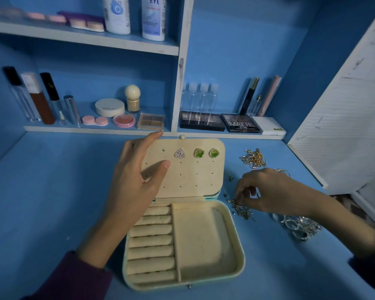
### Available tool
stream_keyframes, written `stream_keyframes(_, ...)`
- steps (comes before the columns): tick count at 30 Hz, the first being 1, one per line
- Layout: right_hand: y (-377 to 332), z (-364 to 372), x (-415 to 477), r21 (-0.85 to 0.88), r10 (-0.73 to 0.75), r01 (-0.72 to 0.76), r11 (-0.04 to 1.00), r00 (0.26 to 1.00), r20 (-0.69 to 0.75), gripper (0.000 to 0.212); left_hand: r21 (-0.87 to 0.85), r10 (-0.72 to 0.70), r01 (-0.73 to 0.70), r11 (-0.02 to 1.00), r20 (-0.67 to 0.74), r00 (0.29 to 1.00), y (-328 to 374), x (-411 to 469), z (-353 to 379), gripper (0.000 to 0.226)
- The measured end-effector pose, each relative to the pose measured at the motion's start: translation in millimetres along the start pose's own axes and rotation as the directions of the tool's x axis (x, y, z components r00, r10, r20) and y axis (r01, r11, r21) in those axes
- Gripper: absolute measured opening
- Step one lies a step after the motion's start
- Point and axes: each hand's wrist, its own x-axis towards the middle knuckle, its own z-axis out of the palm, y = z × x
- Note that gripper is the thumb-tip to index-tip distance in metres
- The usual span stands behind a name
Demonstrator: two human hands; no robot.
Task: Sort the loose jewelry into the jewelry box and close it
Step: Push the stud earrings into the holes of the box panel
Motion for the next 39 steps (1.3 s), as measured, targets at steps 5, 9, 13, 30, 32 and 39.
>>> stream_keyframes(5,-1.0,0.4,0.7,-0.067,0.005,-0.002,0.998,0.999,0.052,0.010,-0.006,-0.004,0.004,1.000,0.006,1.000,-0.3,-0.2,0.0,0.047)
stream_keyframes(9,-0.8,1.9,1.3,-0.100,0.001,0.005,0.995,0.998,0.060,0.013,0.000,-0.013,0.013,1.000,0.006,1.000,-0.9,-0.1,0.1,0.049)
stream_keyframes(13,-0.7,4.2,1.5,-0.088,-0.007,0.012,0.996,0.999,0.052,0.012,0.012,-0.012,0.012,1.000,0.011,1.000,-0.7,0.0,-0.7,0.047)
stream_keyframes(30,5.3,4.6,6.0,0.145,0.005,-0.010,0.989,0.999,0.036,0.017,0.013,0.004,-0.004,1.000,0.006,1.000,-0.8,0.5,-0.7,0.049)
stream_keyframes(32,6.0,4.5,5.4,0.147,0.001,-0.008,0.989,0.999,0.046,0.017,0.008,0.002,-0.002,1.000,0.008,1.000,-0.8,0.6,-0.8,0.048)
stream_keyframes(39,8.2,8.5,6.5,0.124,-0.005,0.003,0.992,1.000,0.016,0.023,0.010,0.002,-0.002,1.000,0.010,1.000,-1.7,0.9,-0.8,0.046)
